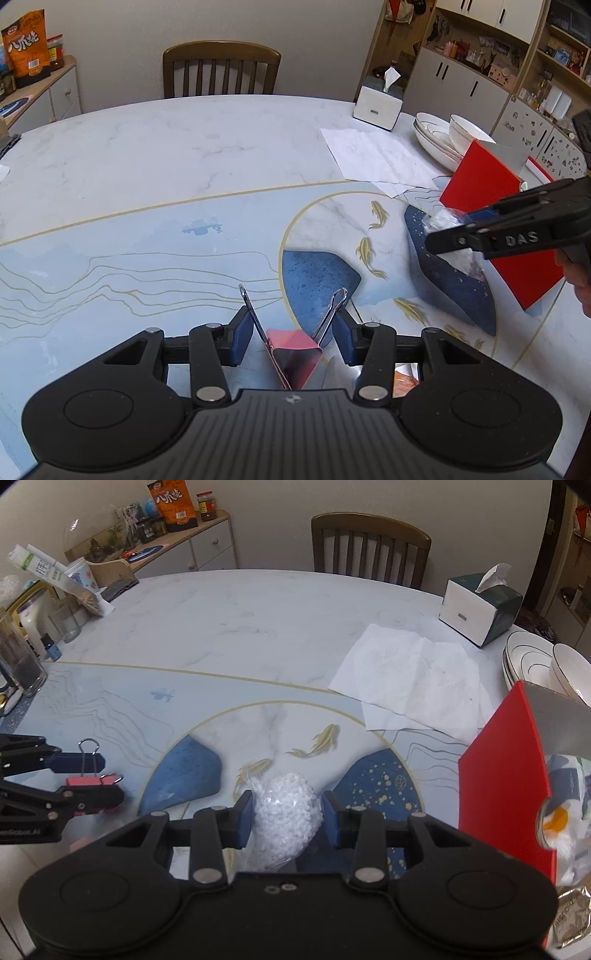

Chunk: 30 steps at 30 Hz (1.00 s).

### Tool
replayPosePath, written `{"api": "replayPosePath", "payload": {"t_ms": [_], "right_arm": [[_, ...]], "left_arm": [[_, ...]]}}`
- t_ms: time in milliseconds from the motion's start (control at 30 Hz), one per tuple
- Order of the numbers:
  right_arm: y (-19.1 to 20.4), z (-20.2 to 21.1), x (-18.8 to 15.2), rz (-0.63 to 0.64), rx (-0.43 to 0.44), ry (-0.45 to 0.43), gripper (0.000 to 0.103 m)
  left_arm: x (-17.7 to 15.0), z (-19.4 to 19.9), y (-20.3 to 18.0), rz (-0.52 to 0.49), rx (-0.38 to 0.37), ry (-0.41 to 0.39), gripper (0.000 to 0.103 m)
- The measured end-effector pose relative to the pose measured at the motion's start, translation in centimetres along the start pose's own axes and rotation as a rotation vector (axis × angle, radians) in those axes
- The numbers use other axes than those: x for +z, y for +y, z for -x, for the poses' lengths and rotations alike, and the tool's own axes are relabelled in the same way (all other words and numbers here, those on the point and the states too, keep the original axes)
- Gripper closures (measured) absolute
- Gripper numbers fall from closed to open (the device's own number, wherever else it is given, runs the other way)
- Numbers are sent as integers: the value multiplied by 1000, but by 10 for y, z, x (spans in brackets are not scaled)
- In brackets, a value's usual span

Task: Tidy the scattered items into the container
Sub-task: 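Grasp the pink binder clip with the left tool while the right tool grasps the bubble-wrap bag, then lift the binder clip and bubble-wrap bag and carry them toward the red box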

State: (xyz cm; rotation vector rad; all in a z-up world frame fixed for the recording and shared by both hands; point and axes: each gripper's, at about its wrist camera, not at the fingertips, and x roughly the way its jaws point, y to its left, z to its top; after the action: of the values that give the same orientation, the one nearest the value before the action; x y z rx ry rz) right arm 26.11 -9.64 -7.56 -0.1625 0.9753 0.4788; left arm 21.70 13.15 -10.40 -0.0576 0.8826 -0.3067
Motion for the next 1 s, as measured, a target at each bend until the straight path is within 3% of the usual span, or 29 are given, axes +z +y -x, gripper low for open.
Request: {"api": "replayPosePath", "payload": {"t_ms": [233,333,367,600,767,867,933,967,1000], "right_arm": [[6,25,-9,-12,35,-20,67],[7,33,-12,-22,43,-26,67],[7,35,-13,-23,44,-27,67],[5,45,-20,-27,40,-18,67],[3,48,-25,-43,44,-17,67],[3,50,-27,-45,46,-17,67],[3,51,-28,-47,47,-17,67],[3,51,-29,-47,46,-17,67],[3,52,-29,-48,45,-17,67]], "left_arm": [[-5,11,1,26,9,-18,65],[-6,14,4,39,12,-24,77],[-6,14,5,43,20,-24,90],[-8,19,12,76,4,-30,94],[-9,28,10,45,-19,-51,93],[-9,29,7,16,-6,-46,83],[-9,29,6,-1,7,-47,64],[-9,28,5,-8,12,-52,44],[-8,28,4,-16,21,-63,31]]}}
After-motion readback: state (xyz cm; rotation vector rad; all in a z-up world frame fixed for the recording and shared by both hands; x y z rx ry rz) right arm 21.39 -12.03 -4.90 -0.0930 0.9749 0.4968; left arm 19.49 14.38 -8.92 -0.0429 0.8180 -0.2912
